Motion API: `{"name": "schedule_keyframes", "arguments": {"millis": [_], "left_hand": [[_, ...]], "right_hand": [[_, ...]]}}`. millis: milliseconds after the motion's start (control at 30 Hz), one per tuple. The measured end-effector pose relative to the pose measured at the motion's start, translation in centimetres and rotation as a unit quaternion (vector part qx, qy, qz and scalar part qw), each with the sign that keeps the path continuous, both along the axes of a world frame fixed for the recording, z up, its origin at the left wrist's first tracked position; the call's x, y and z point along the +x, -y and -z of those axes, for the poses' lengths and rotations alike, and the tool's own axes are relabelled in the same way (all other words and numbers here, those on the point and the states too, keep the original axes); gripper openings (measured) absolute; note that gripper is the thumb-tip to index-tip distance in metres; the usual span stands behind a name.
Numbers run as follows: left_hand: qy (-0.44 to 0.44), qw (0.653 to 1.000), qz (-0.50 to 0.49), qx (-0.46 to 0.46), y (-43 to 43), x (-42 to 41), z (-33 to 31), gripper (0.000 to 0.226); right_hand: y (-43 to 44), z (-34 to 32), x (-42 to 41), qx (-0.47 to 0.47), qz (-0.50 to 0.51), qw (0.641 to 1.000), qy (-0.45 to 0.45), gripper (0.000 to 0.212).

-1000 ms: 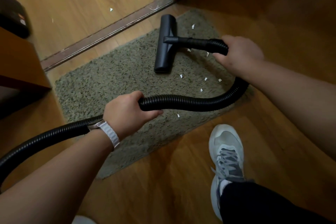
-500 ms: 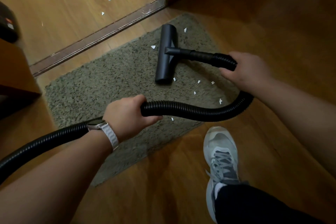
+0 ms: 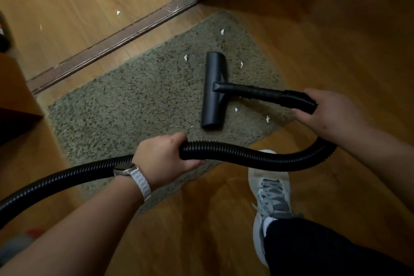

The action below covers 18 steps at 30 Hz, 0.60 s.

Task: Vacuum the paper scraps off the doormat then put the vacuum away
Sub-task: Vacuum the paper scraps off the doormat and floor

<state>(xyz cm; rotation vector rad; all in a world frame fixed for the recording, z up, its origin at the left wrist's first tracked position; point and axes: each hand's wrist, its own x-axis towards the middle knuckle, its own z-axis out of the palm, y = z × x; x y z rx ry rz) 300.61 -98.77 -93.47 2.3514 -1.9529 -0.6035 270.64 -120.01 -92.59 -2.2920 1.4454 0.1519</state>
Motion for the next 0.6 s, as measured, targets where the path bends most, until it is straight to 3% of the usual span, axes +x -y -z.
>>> {"name": "schedule_keyframes", "arguments": {"millis": [200,400,600], "left_hand": [[-0.020,0.999,0.020,-0.036,-0.8,-1.2,0.5,0.061],[-0.015,0.998,0.037,-0.049,-1.3,-0.8,0.7,0.058],[-0.027,0.997,0.039,-0.055,-2.1,-1.1,0.8,0.055]], "right_hand": [[-2.0,-0.6,-2.1,0.032,0.005,0.999,0.026,0.010],[-2.4,-0.1,0.7,0.039,-0.078,0.996,0.018,0.023],[-1.9,-1.7,1.1,0.033,-0.093,0.995,0.017,0.018]]}}
